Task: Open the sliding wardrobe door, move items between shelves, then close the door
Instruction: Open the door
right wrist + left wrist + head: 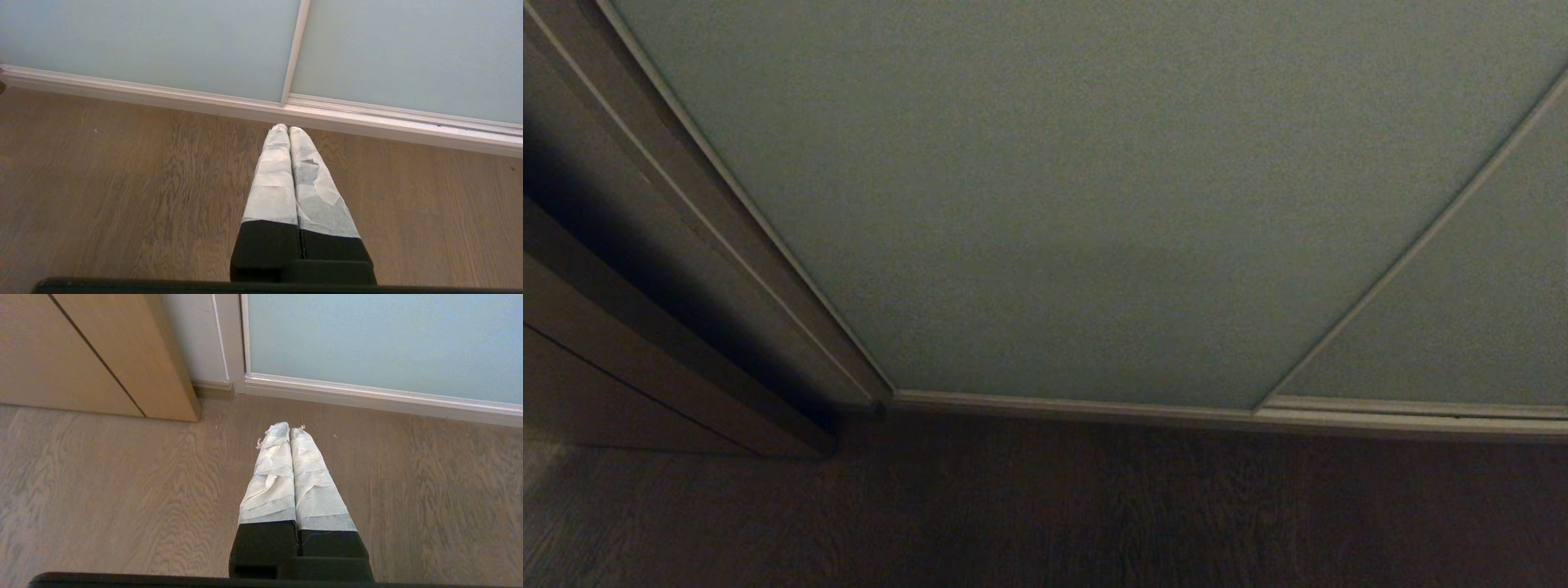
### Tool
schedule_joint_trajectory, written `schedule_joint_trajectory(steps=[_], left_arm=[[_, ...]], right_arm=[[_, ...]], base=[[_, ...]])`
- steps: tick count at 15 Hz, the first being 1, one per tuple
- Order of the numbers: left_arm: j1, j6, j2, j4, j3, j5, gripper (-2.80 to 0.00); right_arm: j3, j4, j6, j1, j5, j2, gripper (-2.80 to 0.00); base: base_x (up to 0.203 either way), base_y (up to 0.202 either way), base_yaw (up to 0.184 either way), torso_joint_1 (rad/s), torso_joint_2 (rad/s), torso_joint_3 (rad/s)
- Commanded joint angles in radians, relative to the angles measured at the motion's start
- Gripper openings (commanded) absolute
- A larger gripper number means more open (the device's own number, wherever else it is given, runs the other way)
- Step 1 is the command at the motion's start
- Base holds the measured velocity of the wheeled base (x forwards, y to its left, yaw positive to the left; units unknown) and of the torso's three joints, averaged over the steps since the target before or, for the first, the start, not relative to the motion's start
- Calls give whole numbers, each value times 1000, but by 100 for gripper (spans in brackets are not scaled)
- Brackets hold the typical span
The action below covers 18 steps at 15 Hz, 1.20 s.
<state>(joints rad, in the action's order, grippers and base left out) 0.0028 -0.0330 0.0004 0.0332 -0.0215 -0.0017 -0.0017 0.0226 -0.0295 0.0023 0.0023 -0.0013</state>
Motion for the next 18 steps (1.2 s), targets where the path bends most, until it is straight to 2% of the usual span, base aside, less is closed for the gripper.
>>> schedule_joint_trajectory(steps=[1,11,14,16,18], left_arm=[[0,1,0,1,0,0,-280],[0,6,1,16,-10,10,-280],[1,-4,119,15,-125,56,-280],[1,-62,322,-3,-275,138,-280],[3,-88,483,-26,-446,217,-280]], right_arm=[[0,2,-3,1,1,0,-280],[0,0,-2,1,1,0,-280],[0,0,-1,1,1,-1,-280],[0,1,-3,1,1,0,-280],[0,1,-1,1,1,0,-280]], base=[[0,0,0,0,0,0],[0,0,0,0,0,0],[0,0,0,0,0,0],[0,0,0,0,0,0],[0,0,0,0,0,0]])
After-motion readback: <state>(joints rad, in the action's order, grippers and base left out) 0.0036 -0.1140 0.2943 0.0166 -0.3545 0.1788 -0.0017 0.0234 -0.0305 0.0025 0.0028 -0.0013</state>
